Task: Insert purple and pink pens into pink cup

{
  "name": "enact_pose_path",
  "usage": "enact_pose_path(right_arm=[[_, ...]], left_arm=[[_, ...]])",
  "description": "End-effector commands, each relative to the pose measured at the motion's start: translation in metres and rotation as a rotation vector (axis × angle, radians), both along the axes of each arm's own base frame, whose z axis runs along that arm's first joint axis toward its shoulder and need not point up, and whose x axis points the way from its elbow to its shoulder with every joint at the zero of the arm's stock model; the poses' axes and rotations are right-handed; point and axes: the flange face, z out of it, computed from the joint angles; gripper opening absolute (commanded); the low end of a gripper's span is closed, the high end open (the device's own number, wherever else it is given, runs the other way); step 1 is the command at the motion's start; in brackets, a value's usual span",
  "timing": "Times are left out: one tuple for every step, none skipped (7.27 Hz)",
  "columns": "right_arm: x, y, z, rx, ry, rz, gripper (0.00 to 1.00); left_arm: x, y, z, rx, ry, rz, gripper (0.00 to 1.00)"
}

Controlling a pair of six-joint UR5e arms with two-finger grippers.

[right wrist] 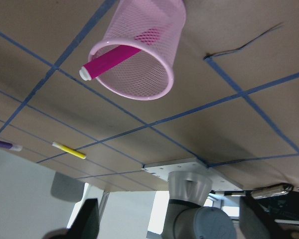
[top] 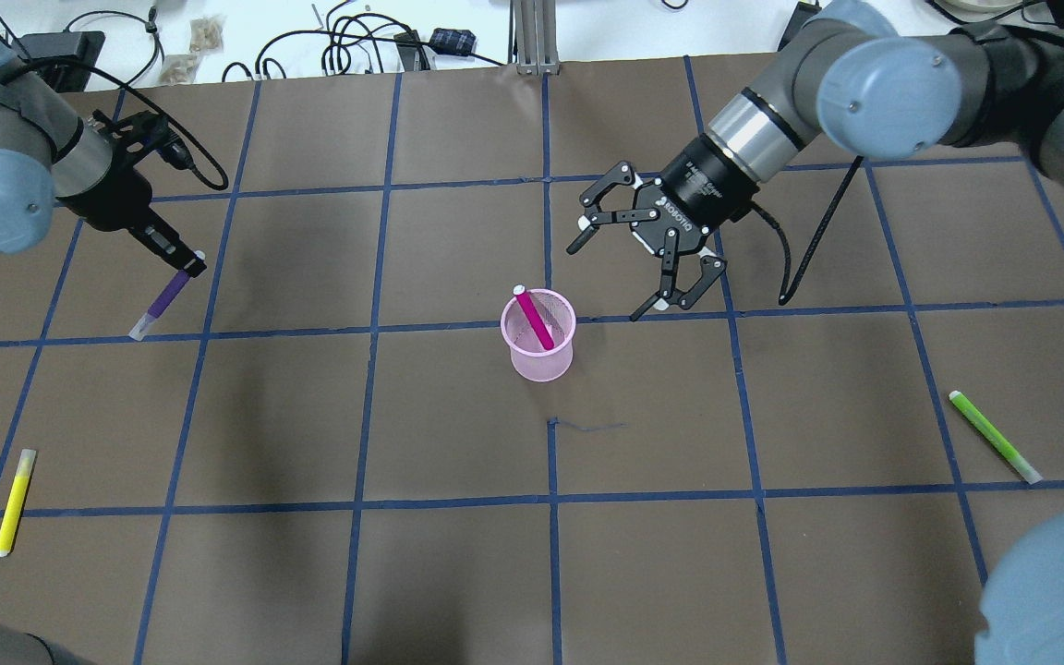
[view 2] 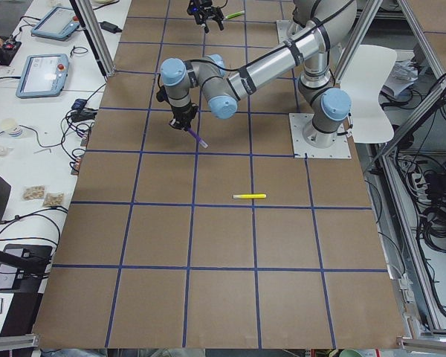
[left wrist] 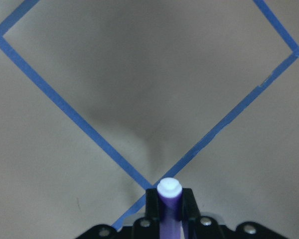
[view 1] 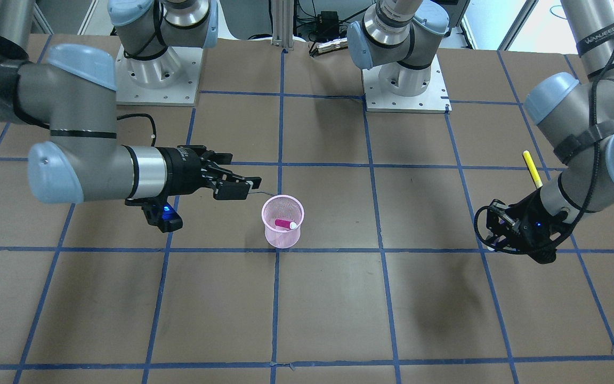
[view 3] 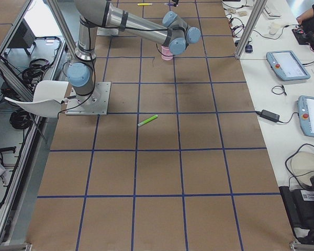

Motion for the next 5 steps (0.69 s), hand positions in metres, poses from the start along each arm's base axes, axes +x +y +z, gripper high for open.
enact_pose_path(right_arm=[[-0.065,-0.014,0.056,-0.129,0.316,0.111,1.00],[-0.085,-0.009,0.081,-0.182,0.402,0.134,1.00],[-0.096,-0.002,0.099,-0.240,0.482,0.189,1.00],[-0.108,-0.004,0.107,-0.298,0.591,0.273,1.00],[-0.110,0.006,0.121,-0.328,0.643,0.312,1.00]], left_arm=[[-0.092,0.004,0.037,-0.048,0.107,0.122,0.00],[-0.140,0.010,0.055,-0.077,0.161,0.155,0.00],[-0.182,0.011,0.066,-0.158,0.195,0.165,0.00],[-0.222,0.018,0.076,-0.207,0.219,0.184,0.00],[-0.258,0.030,0.087,-0.230,0.253,0.179,0.00]])
